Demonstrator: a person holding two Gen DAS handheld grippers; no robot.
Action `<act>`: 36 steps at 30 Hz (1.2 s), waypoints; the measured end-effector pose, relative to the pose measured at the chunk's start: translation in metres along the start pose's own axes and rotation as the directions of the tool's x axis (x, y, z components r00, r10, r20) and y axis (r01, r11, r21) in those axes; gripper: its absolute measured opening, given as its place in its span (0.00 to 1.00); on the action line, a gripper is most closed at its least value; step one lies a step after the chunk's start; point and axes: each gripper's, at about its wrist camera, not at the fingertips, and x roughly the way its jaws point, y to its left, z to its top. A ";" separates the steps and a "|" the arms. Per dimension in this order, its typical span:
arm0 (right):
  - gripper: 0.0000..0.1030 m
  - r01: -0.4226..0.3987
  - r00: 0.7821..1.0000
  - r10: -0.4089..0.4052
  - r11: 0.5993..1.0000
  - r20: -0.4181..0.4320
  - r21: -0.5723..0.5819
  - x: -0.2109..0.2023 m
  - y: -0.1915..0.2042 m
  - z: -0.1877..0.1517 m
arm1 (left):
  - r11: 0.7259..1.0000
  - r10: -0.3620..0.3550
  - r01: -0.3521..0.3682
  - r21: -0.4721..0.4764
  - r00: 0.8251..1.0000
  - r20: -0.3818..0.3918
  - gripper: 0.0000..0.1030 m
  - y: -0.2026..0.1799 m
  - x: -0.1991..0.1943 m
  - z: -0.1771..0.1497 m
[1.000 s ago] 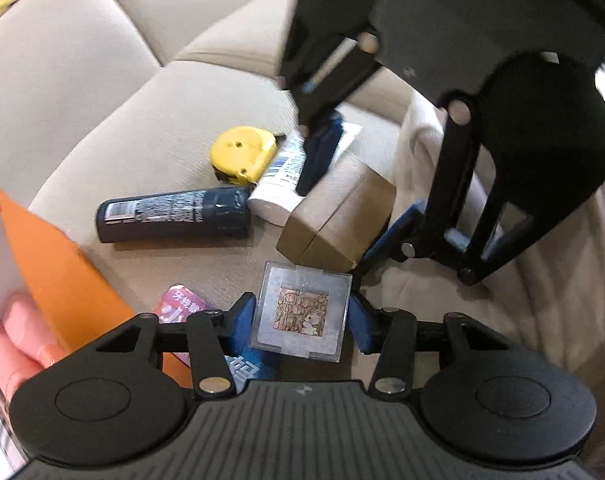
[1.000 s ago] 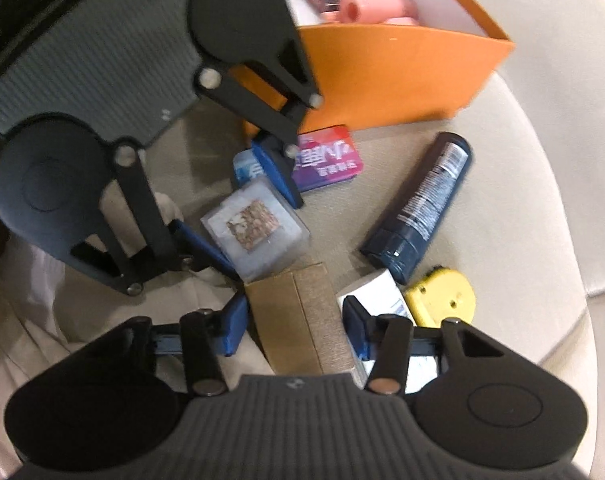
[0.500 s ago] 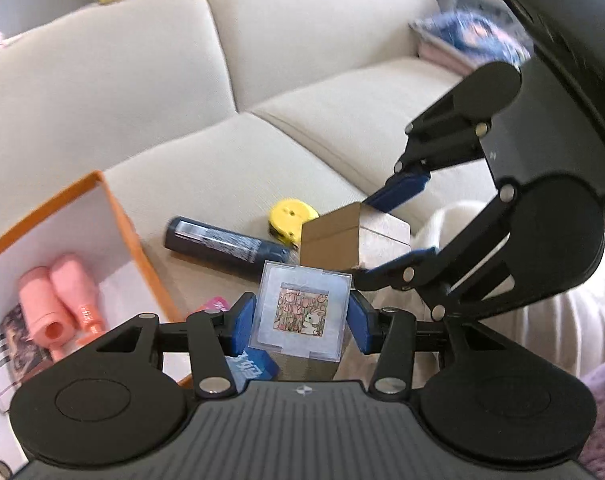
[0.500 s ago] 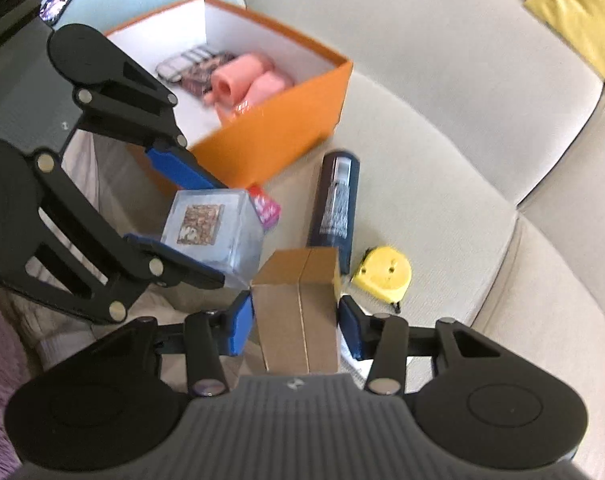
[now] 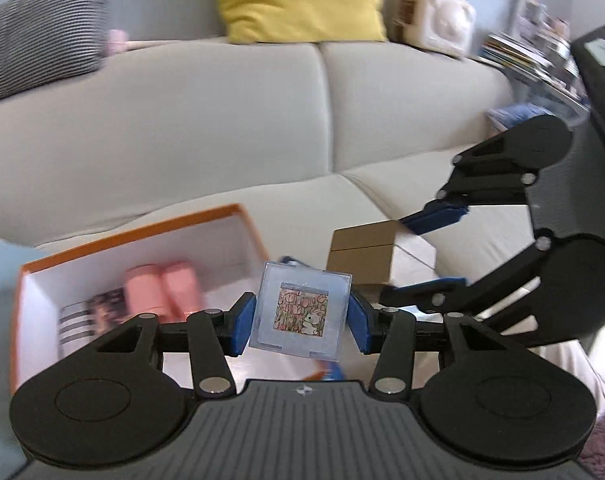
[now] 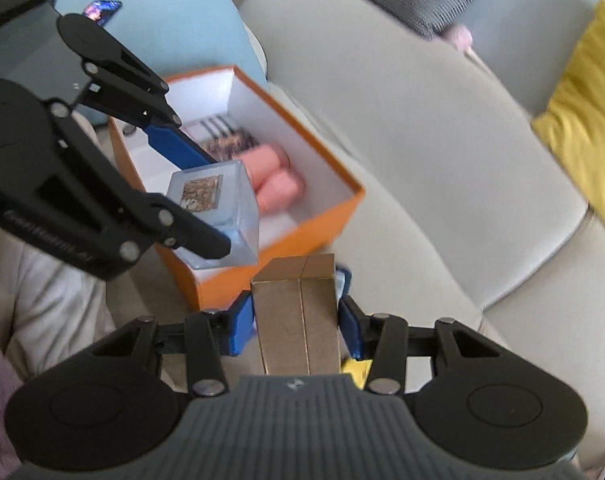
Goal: Organize rigid objects
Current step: 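Carry the clear case and brown box over the shoebox with both grippers, then lower the brown box beside the pink bottle and open the right gripper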
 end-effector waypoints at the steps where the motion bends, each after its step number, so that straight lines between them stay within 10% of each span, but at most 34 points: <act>1: 0.46 -0.001 1.000 0.001 1.000 0.010 -0.014 0.001 0.003 0.008 | 1.000 0.012 -0.012 -0.014 1.000 0.004 0.54 0.007 -0.001 -0.001; 11: 0.46 -0.046 0.998 0.054 0.985 0.045 -0.166 0.024 0.025 0.069 | 0.983 0.121 -0.124 -0.133 0.992 -0.034 0.54 0.071 -0.005 -0.014; 19: 0.46 -0.168 0.985 0.150 0.946 -0.084 -0.276 0.079 0.051 0.097 | 0.974 0.122 -0.150 -0.172 0.979 -0.161 0.54 0.106 0.024 -0.034; 36: 0.46 -0.480 0.835 0.397 0.865 -0.381 -0.150 0.177 0.043 0.107 | 0.973 0.043 -0.111 -0.202 0.949 -0.313 0.54 0.139 0.074 -0.049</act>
